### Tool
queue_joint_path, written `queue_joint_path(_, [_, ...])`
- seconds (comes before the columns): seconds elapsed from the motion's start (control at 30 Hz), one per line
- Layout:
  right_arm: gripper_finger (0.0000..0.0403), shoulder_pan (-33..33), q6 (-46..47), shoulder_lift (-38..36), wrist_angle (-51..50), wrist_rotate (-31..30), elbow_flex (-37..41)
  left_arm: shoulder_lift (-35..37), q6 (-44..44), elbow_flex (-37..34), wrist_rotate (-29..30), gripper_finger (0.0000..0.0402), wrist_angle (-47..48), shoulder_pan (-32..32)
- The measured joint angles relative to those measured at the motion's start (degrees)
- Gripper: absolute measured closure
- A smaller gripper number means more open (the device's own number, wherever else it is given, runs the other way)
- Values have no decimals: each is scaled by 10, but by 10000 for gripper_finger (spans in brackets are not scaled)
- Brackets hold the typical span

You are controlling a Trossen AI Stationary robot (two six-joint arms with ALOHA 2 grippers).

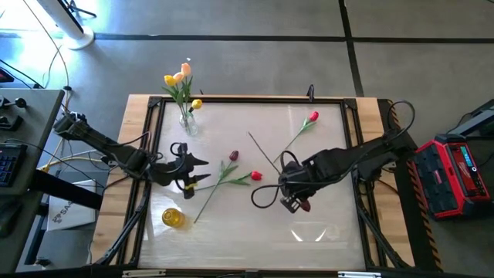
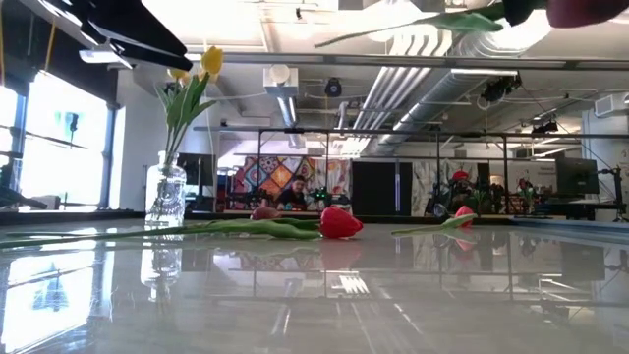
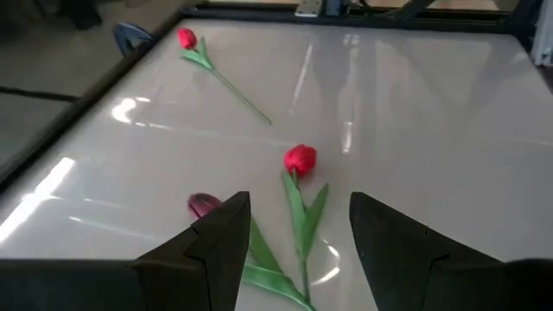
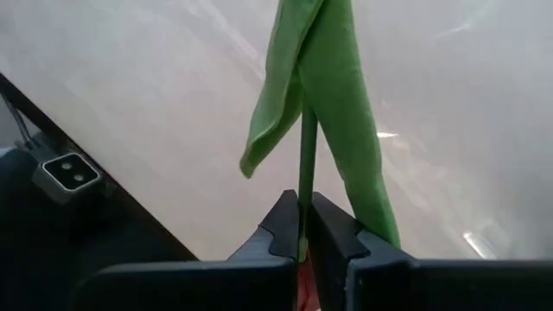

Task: Sort flowers into vase by color
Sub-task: Put the dark red tulip into the orange vase

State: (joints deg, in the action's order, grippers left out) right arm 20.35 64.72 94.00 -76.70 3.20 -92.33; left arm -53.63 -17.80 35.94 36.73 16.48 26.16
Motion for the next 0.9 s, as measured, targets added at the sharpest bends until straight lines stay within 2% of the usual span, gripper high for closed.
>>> queue_joint_path(0.13, [400, -5, -2, 0, -2, 2, -16, 0, 21, 0, 38, 216, -2, 8])
queue_joint_path(0.27, [400, -6, 27, 0, 3, 9, -29, 0, 45, 0, 44, 216, -20, 10])
queue_joint_path(0.37, [400, -6, 47, 0, 16, 46, -29, 0, 53, 0, 44, 216, -41, 10])
queue_joint_path(0.53, [400, -17, 94, 0, 40, 92, -28, -14, 117, 0, 44, 216, -90, 11])
queue_joint_path(0.77, [400, -47, 180, 0, 116, 248, -28, -79, 288, 1, 43, 216, -240, 11])
queue_joint_path(0.83, [400, -59, 203, 0, 143, 304, -28, -104, 323, 1, 34, 216, -287, 10])
queue_joint_path(0.9, [400, -74, 228, 0, 158, 334, -28, -128, 348, 1, 22, 216, -327, 8])
